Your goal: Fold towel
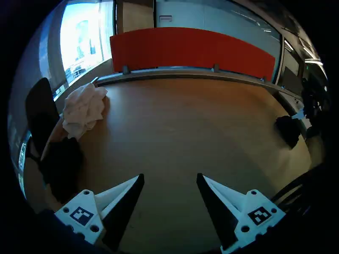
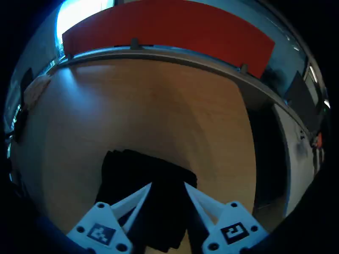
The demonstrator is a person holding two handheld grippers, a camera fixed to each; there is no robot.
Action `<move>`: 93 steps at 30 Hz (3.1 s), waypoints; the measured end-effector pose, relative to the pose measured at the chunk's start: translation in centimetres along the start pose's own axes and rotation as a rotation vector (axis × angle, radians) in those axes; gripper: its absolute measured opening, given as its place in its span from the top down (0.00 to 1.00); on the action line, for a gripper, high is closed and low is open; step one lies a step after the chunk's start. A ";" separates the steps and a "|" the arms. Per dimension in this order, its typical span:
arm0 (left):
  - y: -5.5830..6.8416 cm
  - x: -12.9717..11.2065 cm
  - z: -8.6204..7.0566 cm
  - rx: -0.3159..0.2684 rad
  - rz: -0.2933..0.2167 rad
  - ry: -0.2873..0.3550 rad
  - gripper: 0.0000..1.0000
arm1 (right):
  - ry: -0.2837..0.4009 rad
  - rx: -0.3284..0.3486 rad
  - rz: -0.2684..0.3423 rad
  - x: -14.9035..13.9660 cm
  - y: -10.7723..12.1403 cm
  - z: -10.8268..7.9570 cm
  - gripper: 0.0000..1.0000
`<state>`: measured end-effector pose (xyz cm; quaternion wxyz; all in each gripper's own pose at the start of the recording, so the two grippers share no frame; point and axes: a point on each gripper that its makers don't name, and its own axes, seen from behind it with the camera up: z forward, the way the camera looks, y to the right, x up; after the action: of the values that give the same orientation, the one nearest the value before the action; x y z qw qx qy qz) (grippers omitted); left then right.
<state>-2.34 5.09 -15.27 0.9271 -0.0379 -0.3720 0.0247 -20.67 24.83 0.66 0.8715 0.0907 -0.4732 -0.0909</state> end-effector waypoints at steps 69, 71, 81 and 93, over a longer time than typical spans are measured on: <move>0.1 -0.2 -1.3 -0.007 0.022 0.014 0.08 | 0.100 0.000 0.068 -2.5 -4.2 -1.1 0.18; 0.1 -0.2 -1.4 -0.008 0.025 0.013 0.08 | 0.100 -0.003 0.073 -3.0 -4.3 -1.3 0.18; 0.1 -0.6 -1.7 -0.011 0.030 0.010 0.08 | 0.106 -0.014 0.083 -5.2 -5.1 -2.0 0.18; 0.0 -0.7 -2.2 -0.006 0.040 0.009 0.08 | 0.068 -0.023 0.075 -7.4 -4.6 -0.6 0.18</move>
<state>-1.38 4.91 -17.34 0.9280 -0.0481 -0.3670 0.0418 -24.49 22.19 -6.75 0.8909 0.0658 -0.4453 -0.0604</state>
